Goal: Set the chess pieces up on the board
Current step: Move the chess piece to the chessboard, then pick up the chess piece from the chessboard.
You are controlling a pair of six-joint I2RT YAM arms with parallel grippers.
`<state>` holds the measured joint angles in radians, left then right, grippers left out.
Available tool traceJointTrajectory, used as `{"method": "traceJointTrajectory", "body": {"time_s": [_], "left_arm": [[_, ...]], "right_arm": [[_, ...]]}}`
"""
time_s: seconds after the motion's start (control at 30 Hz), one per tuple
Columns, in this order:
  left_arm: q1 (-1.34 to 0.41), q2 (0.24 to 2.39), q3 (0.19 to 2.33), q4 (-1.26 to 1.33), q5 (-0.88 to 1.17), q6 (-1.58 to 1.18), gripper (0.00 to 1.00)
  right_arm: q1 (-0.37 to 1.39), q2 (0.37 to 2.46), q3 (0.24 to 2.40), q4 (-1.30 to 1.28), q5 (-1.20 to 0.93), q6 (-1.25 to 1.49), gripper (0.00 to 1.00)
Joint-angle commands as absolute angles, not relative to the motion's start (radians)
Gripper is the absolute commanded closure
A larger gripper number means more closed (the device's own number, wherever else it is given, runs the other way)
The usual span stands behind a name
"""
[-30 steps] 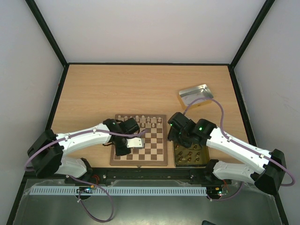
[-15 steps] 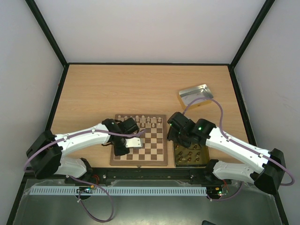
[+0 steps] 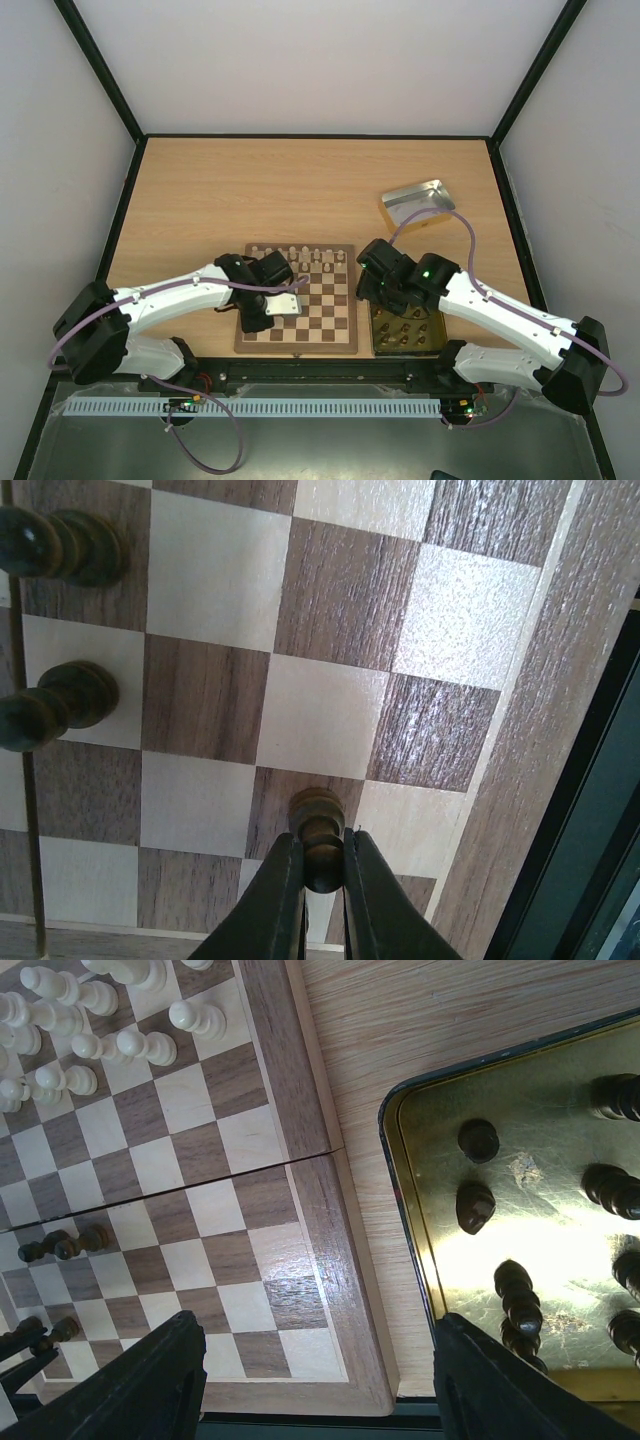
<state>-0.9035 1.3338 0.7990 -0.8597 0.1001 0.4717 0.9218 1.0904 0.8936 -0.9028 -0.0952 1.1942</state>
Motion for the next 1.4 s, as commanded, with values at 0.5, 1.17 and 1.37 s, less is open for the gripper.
{"method": "traceJointTrajectory", "body": {"time_s": [0.5, 1.17, 1.37], "left_arm": [[-0.892, 1.305, 0.787, -0.89, 0.092, 0.477, 0.74], [-0.798, 1.336, 0.88, -0.897, 0.096, 0.5, 0.61], [-0.754, 1.387, 0.912, -0.864, 0.085, 0.525, 0.59]], "right_arm": [[0.916, 1.101, 0.89, -0.887, -0.082, 1.203, 0.37], [0.917, 1.109, 0.883, -0.879, -0.081, 1.201, 0.37], [0.916, 1.103, 0.887, -0.887, -0.08, 1.204, 0.37]]}}
